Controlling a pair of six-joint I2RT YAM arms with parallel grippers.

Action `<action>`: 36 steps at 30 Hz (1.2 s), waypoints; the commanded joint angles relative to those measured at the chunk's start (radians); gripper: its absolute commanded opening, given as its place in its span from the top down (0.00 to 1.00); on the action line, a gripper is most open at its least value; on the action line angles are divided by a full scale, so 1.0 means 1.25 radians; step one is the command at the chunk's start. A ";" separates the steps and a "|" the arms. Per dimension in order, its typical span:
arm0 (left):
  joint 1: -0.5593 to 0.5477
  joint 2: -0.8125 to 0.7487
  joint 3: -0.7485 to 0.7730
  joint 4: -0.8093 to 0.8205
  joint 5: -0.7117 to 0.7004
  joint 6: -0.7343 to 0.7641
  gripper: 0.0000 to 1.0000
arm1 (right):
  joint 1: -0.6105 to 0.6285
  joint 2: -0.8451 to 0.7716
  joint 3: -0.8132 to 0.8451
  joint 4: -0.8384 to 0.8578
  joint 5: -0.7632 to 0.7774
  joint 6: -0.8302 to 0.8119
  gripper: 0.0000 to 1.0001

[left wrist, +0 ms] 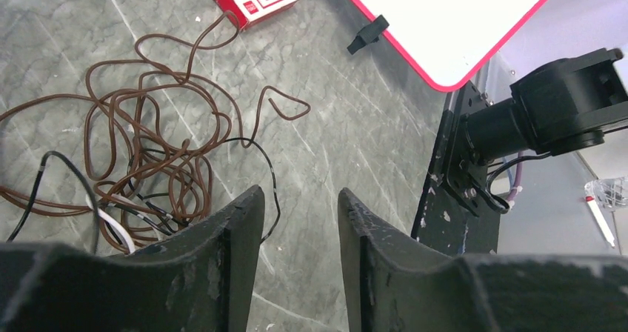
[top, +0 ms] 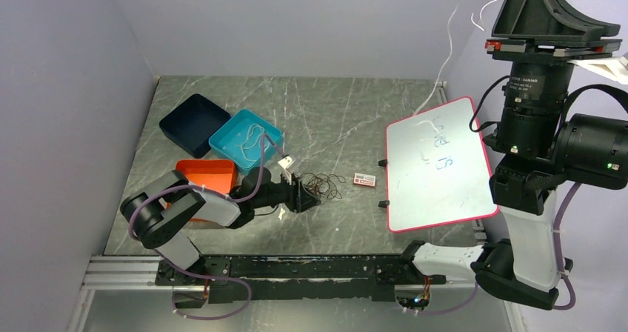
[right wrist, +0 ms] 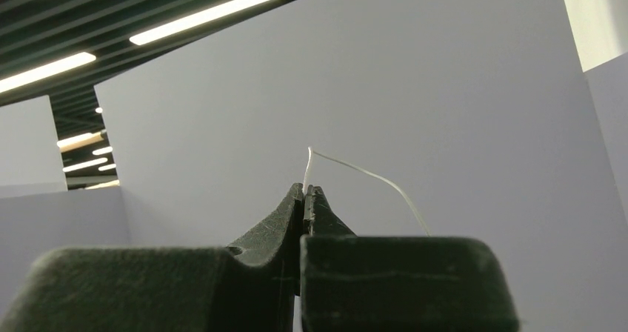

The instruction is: Untangle the cables

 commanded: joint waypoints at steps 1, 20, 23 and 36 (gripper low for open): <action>0.002 -0.047 0.005 0.023 -0.014 0.000 0.50 | 0.002 0.003 0.001 -0.039 0.016 0.002 1.00; 0.002 -0.363 0.158 -0.303 -0.064 0.178 0.14 | 0.002 -0.056 -0.183 -0.104 0.053 0.119 1.00; 0.003 -0.391 0.170 -0.324 -0.065 0.206 0.14 | 0.002 -0.060 -0.205 -0.105 0.052 0.136 1.00; 0.003 -0.351 0.323 -0.340 -0.102 0.304 0.12 | 0.001 -0.068 -0.243 -0.125 0.024 0.198 1.00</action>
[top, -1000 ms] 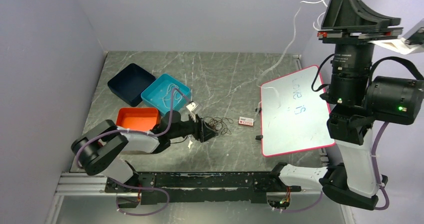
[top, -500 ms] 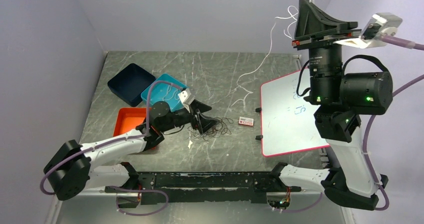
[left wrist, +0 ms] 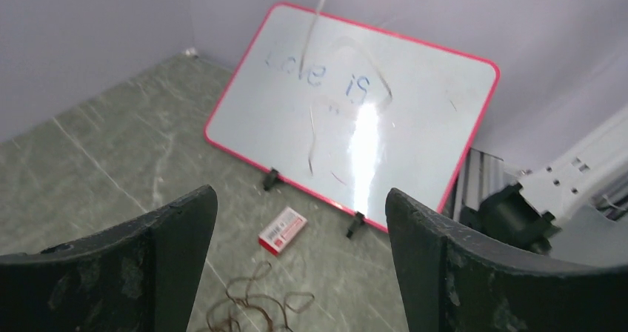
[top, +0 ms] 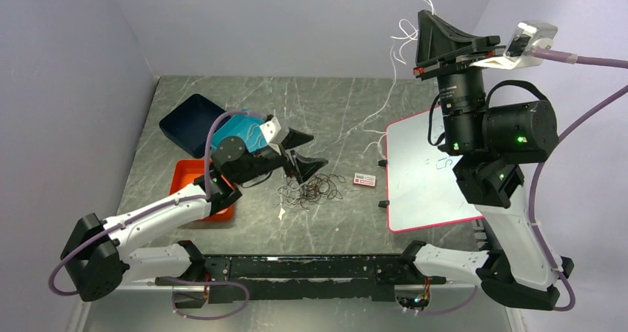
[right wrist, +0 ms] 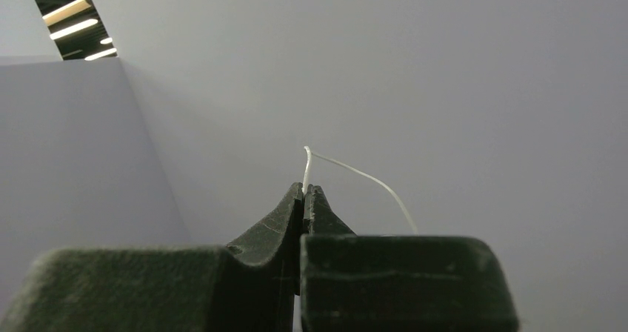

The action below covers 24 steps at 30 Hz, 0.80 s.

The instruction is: Untangle the cables

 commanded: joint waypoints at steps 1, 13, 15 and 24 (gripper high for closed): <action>0.003 0.057 0.088 0.011 -0.030 0.070 0.12 | 0.002 -0.010 -0.014 -0.005 -0.017 0.036 1.00; 0.008 0.201 0.232 0.047 0.000 0.122 0.29 | 0.002 0.000 -0.009 -0.031 -0.078 0.096 1.00; 0.009 0.205 0.238 0.048 0.005 0.122 0.40 | 0.002 -0.002 -0.013 -0.032 -0.079 0.101 1.00; 0.012 0.172 0.227 0.011 -0.013 0.117 0.85 | 0.002 -0.009 -0.045 -0.037 -0.065 0.100 1.00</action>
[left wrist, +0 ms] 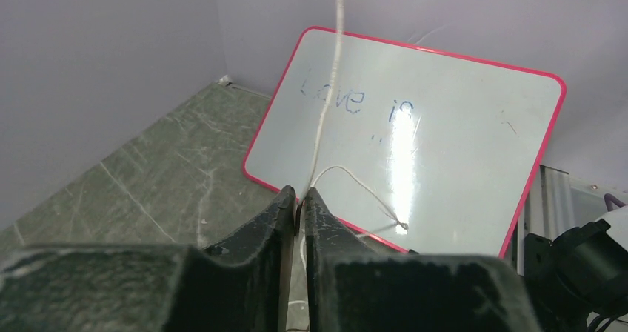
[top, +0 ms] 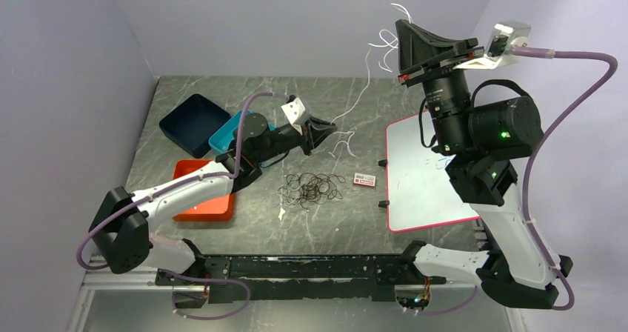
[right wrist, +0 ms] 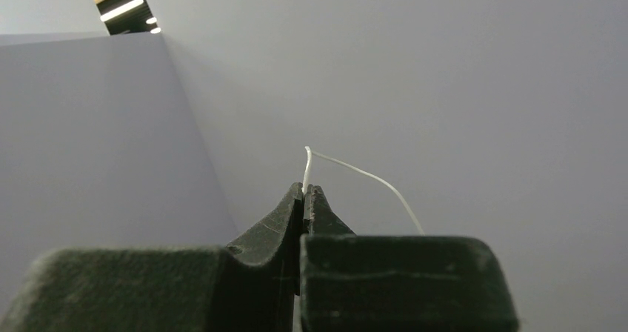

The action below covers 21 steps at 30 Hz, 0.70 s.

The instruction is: Untangle the cables

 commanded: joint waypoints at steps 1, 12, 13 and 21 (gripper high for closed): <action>0.008 -0.038 0.019 -0.023 -0.015 0.004 0.88 | 0.002 -0.003 -0.011 -0.015 0.003 0.010 1.00; 0.130 -0.137 0.038 -0.245 -0.136 -0.056 0.93 | 0.002 0.071 -0.003 -0.118 -0.074 0.073 1.00; 0.150 -0.146 0.042 -0.264 -0.136 -0.058 0.93 | 0.001 0.079 -0.004 -0.124 -0.084 0.081 1.00; 0.298 -0.156 0.106 -0.463 -0.204 -0.047 0.93 | 0.001 0.153 -0.053 -0.108 -0.163 0.141 1.00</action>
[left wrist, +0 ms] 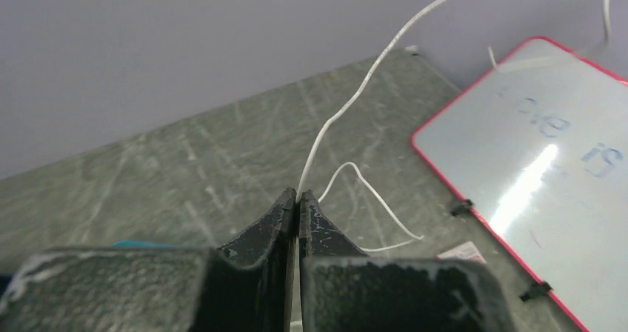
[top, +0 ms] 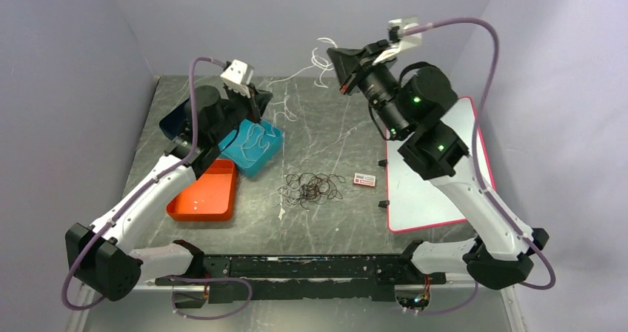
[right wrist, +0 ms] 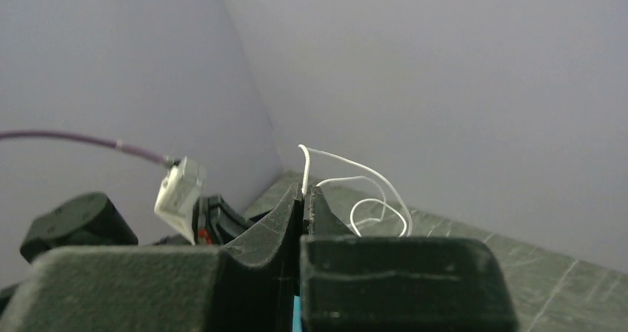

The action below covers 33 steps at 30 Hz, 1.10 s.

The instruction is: Untangle the cables

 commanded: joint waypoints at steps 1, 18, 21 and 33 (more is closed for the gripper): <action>0.065 -0.010 0.036 -0.131 -0.070 -0.010 0.93 | 0.001 0.053 -0.024 0.020 -0.069 0.045 1.00; 0.274 0.130 -0.081 -0.055 -0.017 -0.105 0.93 | -0.065 0.324 -0.067 0.212 -0.311 0.167 1.00; 0.281 0.181 -0.068 -0.042 -0.024 -0.127 0.93 | -0.066 0.355 -0.072 0.229 -0.339 0.172 1.00; 0.284 0.254 -0.063 -0.084 -0.046 -0.168 0.92 | -0.076 0.469 -0.072 0.255 -0.419 0.180 1.00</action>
